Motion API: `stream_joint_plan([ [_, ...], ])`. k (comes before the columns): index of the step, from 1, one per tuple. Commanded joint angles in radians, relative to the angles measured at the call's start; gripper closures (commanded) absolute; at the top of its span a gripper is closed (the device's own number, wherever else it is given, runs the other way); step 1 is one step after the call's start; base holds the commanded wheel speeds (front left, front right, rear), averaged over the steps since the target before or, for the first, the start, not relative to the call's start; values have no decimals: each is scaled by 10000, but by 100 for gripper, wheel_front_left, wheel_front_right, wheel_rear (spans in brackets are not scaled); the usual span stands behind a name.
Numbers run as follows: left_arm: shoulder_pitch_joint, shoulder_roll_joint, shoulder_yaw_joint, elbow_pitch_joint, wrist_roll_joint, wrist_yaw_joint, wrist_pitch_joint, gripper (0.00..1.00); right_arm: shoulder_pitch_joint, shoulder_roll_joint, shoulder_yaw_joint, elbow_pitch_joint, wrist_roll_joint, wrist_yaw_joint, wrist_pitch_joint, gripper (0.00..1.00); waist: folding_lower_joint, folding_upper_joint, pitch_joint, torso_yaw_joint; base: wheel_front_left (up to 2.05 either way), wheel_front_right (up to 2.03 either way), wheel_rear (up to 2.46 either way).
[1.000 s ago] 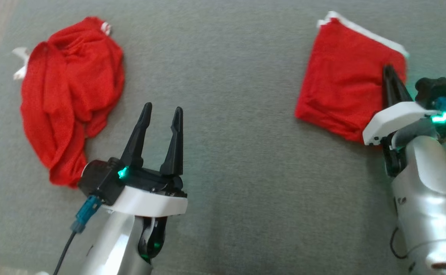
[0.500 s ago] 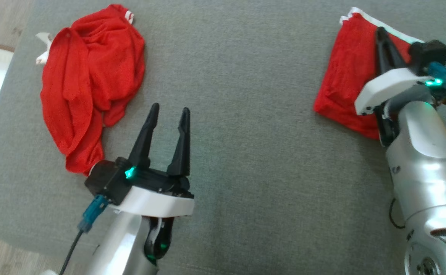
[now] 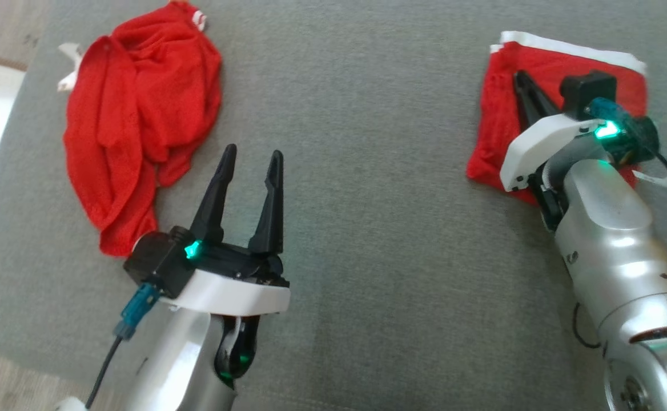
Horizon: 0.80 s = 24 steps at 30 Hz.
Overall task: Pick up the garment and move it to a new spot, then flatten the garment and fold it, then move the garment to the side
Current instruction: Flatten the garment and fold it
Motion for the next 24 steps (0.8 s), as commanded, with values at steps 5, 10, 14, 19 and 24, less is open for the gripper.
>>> stream_joint_plan([
  [5, -142, 74, 768, -252, 249, -32, -49, 0, 188, 266, 581, -946, 1303, -9, -281, 100, 0, 0, -443, -676, 0, 0, 0],
  [10, -96, 74, 1171, -403, 473, -149, -49, 0, 1185, 267, 338, -3015, 1845, -9, -296, 100, 0, 0, -889, -1420, 0, 0, 0],
  [14, -36, 74, 1364, -471, 619, -241, -49, 0, 2411, 267, -66, -4607, 1771, -9, -298, 100, 0, 0, -1236, -1927, 0, 0, 0],
  [19, 168, 74, 1521, -463, 733, -312, -49, 0, 3962, 267, -441, -6340, 1857, -9, -299, 89, 0, 0, -1561, -2474, 0, 0, 0],
  [24, 442, 74, 1709, -289, 684, -365, -49, 0, 5354, 267, -488, -7615, 2222, -9, -299, 0, 0, 0, -1819, -2792, 0, 0, 0],
])
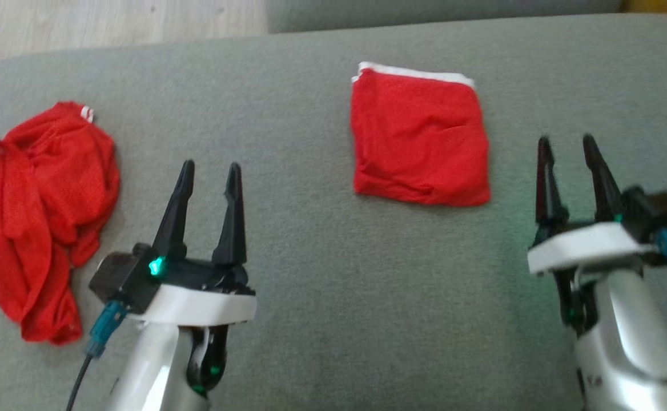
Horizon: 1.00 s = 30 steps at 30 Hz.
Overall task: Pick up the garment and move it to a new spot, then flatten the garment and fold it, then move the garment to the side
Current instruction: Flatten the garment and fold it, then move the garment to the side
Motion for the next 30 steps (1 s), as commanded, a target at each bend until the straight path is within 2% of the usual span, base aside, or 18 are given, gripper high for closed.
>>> stream_joint_plan([
  [1, -30, 74, 501, -160, 36, -77, -49, 0, 184, 148, 250, -619, 126, -9, -106, 0, 1, 0, -207, -206, 0, 0, 0],
  [8, 394, 74, 646, 114, 98, -132, -49, 0, 1425, 148, 326, -1407, 631, -9, -106, 0, 1, 0, -391, -368, 0, 0, 0],
  [17, 365, 74, 545, -62, 91, -162, -49, 0, 1292, 148, 197, -1309, 371, -9, -106, 0, 1, 0, -291, -153, 0, 0, 0],
  [23, 178, 74, 245, -181, 93, -178, -49, 0, 354, 148, 10, -662, 28, -9, 218, 0, 1, 0, 146, 328, 0, 0, 0],
  [30, 11, 74, -111, -133, -54, -181, -49, 0, -1023, 149, -317, 1030, 138, -9, 1266, 0, 1, 0, 610, 1007, 0, 0, 0],
])
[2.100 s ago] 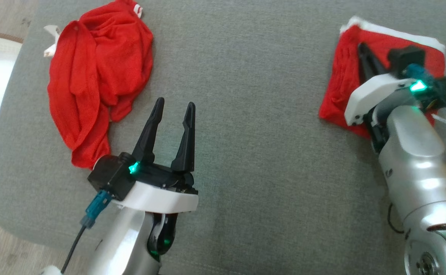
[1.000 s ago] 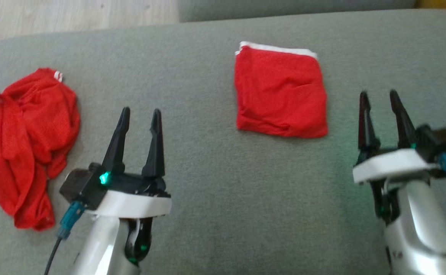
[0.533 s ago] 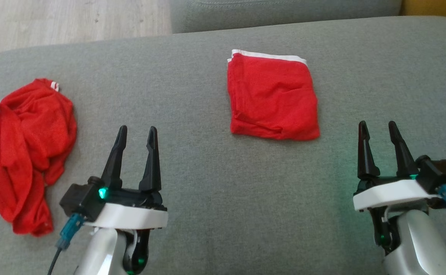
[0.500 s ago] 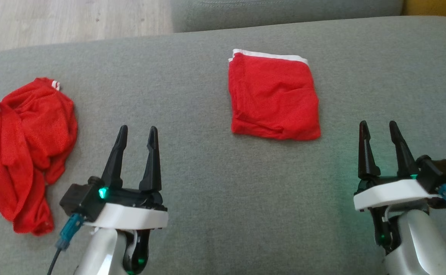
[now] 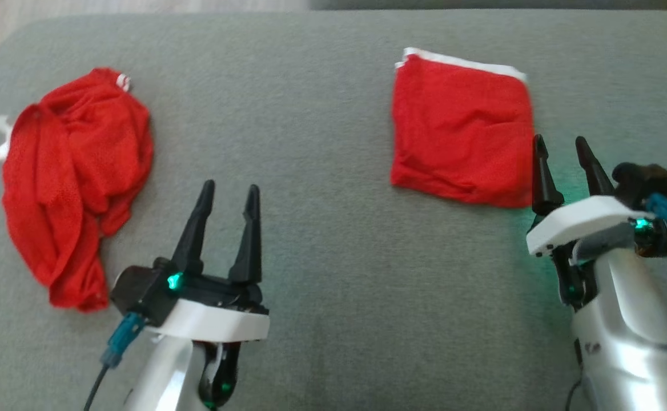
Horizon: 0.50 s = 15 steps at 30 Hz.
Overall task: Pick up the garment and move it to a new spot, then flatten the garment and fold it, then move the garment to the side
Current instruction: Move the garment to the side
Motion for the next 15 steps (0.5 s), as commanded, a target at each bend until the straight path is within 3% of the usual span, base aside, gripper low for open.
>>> stream_joint_plan([
  [1, -420, 66, 232, -311, -60, -19, -49, 0, -376, 7, 162, -85, -56, -9, 73, 0, -1, 0, 197, 228, 0, 0, 0],
  [8, -566, 66, -81, -271, -134, 24, -49, 0, -1771, 7, -309, 2369, 93, -9, 675, 0, -1, 0, 515, 670, 0, 0, 0],
  [14, -633, 66, -144, -239, -164, 86, -49, 0, -2549, 7, -24, 4051, 243, -9, 348, 0, -1, 0, 577, 745, 0, 0, 0],
  [15, -634, 66, -147, -232, -158, 93, -49, 0, -2638, 7, 51, 4280, 236, -9, 285, 11, -1, 0, 575, 734, 0, 0, 0],
])
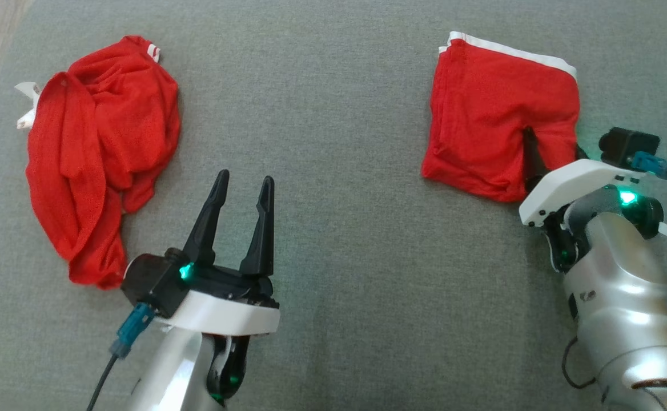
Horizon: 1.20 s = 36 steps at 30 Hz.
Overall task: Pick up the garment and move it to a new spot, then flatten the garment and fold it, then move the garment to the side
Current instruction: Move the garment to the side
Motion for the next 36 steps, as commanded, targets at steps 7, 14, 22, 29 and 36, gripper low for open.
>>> stream_joint_plan([
  [7, -337, 70, 319, -249, 21, 89, -49, 0, -493, 146, 236, 711, -997, -9, -892, 100, 0, 0, -82, -272, 0, 0, 0],
  [14, -285, 70, 383, -259, -9, 79, -49, 0, -657, -545, 205, 661, -2534, -9, -1080, 100, 0, 0, -312, -553, 0, 0, 0],
  [22, -345, 70, 489, -367, -4, 117, -49, 0, -738, -2541, 1732, 701, -3180, -9, -583, 100, 0, 0, -280, -553, 0, 0, 0],
  [29, -436, 70, 365, -548, -170, 157, -49, 0, -774, -4482, 3040, 936, -2702, -9, -79, 100, 0, 0, -5, -318, 0, 0, 0],
  [36, -650, 70, 256, -655, -324, 181, -49, 0, -686, -6480, 3870, 1043, -1911, -9, 480, 100, 0, 0, 413, -73, 0, 0, 0],
])
